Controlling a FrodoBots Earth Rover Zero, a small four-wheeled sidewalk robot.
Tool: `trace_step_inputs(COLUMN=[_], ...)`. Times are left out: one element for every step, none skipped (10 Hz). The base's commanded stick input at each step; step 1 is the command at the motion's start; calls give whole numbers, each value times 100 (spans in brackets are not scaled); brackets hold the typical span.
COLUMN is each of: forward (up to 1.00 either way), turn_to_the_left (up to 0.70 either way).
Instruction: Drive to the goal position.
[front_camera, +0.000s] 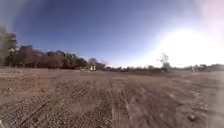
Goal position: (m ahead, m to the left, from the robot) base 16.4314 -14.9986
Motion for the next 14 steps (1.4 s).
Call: trace_step_inputs(forward=[50, 50, 50, 50, 50, 50, 50, 50, 50, 50, 50, 50, 50, 50], turn_to_the_left=[0, 0, 0, 0, 0, 0, 0, 4, 9, 15, 22, 13, 4, 0])
